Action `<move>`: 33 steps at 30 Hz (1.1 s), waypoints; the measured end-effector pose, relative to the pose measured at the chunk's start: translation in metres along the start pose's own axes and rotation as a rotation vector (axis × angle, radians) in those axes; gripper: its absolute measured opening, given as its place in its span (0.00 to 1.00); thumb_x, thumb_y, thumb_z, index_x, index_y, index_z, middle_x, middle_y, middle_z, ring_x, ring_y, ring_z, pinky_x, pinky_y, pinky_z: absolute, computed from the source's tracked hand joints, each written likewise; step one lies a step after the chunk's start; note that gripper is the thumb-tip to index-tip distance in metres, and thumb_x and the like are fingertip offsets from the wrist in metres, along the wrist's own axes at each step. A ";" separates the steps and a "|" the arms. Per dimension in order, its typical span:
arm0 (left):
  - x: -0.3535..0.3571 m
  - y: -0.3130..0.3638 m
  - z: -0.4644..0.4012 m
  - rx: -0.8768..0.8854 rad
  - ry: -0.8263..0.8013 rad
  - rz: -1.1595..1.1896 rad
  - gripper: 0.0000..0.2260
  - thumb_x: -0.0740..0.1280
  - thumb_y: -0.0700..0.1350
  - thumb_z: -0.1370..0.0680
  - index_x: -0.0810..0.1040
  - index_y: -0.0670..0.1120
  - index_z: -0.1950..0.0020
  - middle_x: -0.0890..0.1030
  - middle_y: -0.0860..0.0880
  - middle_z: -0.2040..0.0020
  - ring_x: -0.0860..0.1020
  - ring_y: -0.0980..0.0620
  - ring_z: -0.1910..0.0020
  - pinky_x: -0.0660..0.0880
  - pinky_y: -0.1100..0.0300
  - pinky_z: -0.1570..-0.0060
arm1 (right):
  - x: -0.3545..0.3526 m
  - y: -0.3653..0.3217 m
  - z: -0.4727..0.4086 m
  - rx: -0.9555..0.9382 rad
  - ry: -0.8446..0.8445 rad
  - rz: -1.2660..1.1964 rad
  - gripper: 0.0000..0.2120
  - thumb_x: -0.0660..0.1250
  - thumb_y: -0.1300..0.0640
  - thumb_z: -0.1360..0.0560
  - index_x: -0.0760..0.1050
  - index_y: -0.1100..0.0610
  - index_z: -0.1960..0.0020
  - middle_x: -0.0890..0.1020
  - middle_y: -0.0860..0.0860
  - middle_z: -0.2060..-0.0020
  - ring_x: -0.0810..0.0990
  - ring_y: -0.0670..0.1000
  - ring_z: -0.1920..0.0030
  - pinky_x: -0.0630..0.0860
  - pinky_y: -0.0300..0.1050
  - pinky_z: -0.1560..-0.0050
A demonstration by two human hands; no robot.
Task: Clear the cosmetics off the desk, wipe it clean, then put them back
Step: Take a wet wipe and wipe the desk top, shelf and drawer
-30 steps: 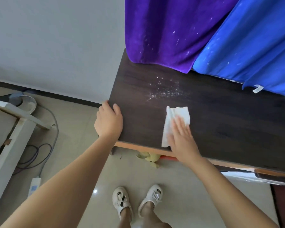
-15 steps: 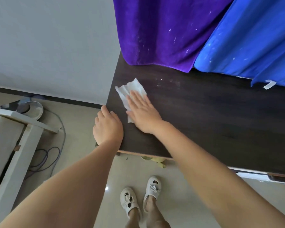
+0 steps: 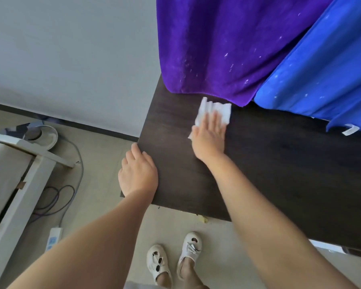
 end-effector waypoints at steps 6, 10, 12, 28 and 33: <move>-0.003 0.001 0.002 -0.017 -0.009 0.007 0.18 0.50 0.45 0.19 0.61 0.42 0.30 0.72 0.41 0.37 0.70 0.40 0.40 0.68 0.47 0.51 | -0.008 -0.086 0.039 -0.770 -0.116 -0.102 0.30 0.58 0.59 0.23 0.50 0.56 0.25 0.55 0.53 0.24 0.51 0.53 0.24 0.50 0.52 0.25; -0.003 0.001 0.002 -0.008 -0.002 0.008 0.18 0.50 0.45 0.20 0.62 0.42 0.32 0.73 0.41 0.38 0.71 0.39 0.42 0.69 0.47 0.51 | -0.024 0.068 0.020 -0.156 0.116 -0.110 0.27 0.64 0.65 0.28 0.63 0.65 0.31 0.65 0.63 0.30 0.63 0.66 0.30 0.65 0.64 0.34; -0.002 0.000 0.001 -0.010 -0.003 0.004 0.17 0.50 0.45 0.20 0.62 0.42 0.32 0.73 0.41 0.39 0.71 0.40 0.42 0.70 0.47 0.50 | -0.037 0.130 0.014 0.246 0.128 -0.163 0.26 0.57 0.61 0.23 0.54 0.65 0.27 0.56 0.62 0.26 0.55 0.62 0.26 0.56 0.62 0.29; -0.002 0.001 0.002 -0.020 0.028 -0.030 0.18 0.50 0.47 0.20 0.63 0.43 0.32 0.75 0.43 0.42 0.73 0.41 0.46 0.71 0.48 0.52 | -0.012 -0.034 -0.053 -0.485 0.007 -0.013 0.24 0.47 0.54 0.19 0.50 0.59 0.25 0.55 0.58 0.25 0.51 0.56 0.24 0.44 0.53 0.25; -0.002 0.001 0.002 -0.048 0.018 -0.039 0.18 0.49 0.48 0.20 0.62 0.44 0.31 0.75 0.44 0.41 0.73 0.43 0.45 0.70 0.49 0.53 | -0.013 -0.055 -0.042 -0.414 -0.031 0.045 0.26 0.48 0.54 0.19 0.45 0.61 0.25 0.51 0.59 0.24 0.47 0.57 0.24 0.40 0.54 0.25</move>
Point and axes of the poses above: each hand's wrist, its own z-axis away from the middle knuckle, its own x-axis out of the palm, y = z × x, the point moved 5 cm from there along -z, towards the middle knuckle
